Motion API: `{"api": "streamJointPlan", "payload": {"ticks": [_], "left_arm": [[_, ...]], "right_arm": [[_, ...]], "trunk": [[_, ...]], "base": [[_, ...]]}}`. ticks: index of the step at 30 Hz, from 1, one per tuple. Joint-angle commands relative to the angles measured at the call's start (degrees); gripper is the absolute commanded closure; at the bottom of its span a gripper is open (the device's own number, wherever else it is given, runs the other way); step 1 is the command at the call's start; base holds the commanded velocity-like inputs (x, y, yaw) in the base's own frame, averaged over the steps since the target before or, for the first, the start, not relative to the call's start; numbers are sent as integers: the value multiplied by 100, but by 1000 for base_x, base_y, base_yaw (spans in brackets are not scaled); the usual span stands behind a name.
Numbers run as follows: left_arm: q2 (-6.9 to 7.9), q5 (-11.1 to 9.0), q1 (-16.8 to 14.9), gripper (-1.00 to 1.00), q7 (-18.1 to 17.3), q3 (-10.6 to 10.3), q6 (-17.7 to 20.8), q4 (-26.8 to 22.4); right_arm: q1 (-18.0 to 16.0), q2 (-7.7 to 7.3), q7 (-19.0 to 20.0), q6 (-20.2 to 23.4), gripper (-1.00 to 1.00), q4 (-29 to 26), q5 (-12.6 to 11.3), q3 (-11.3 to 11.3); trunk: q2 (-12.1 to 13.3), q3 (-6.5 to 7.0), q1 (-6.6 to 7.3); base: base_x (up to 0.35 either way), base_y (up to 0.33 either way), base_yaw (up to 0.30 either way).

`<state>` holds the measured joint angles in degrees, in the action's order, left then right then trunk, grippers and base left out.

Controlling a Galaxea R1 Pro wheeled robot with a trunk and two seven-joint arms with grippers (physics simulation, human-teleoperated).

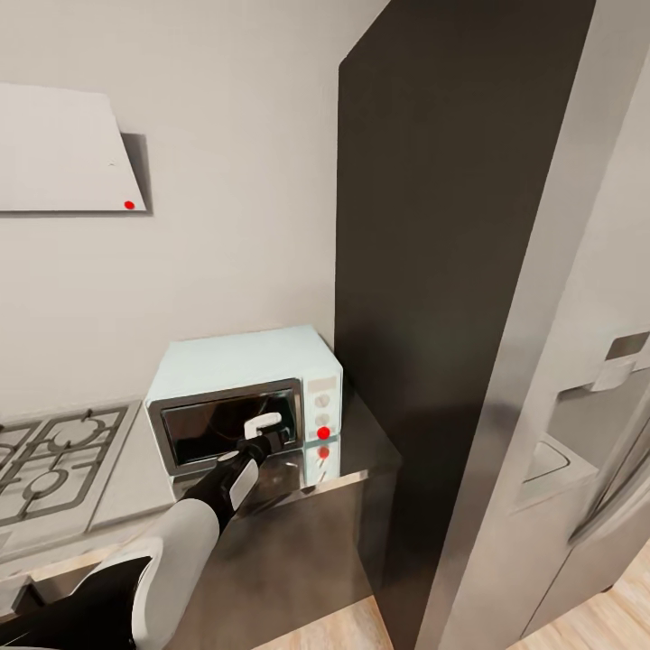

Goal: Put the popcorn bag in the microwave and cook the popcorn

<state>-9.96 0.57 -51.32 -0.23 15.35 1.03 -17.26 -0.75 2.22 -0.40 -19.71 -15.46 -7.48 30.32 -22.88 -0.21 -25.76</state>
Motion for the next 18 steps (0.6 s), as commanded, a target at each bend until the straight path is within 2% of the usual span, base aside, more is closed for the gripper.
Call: {"api": "streamJointPlan", "payload": {"ticks": [1,18], "left_arm": [[-4,3,-1,-100,-3,20,11,-6],[-4,4,8,-100,-2,20,-51,-6]], "right_arm": [[-4,-2,-4,-24,-100,15,-60,44],[-4,7,-4,-24,-100,121,-60,43]], "trunk": [[-4,-2,-2],[-4,-2,-2]], "base": [[2,0,0],[16,0,0]]}}
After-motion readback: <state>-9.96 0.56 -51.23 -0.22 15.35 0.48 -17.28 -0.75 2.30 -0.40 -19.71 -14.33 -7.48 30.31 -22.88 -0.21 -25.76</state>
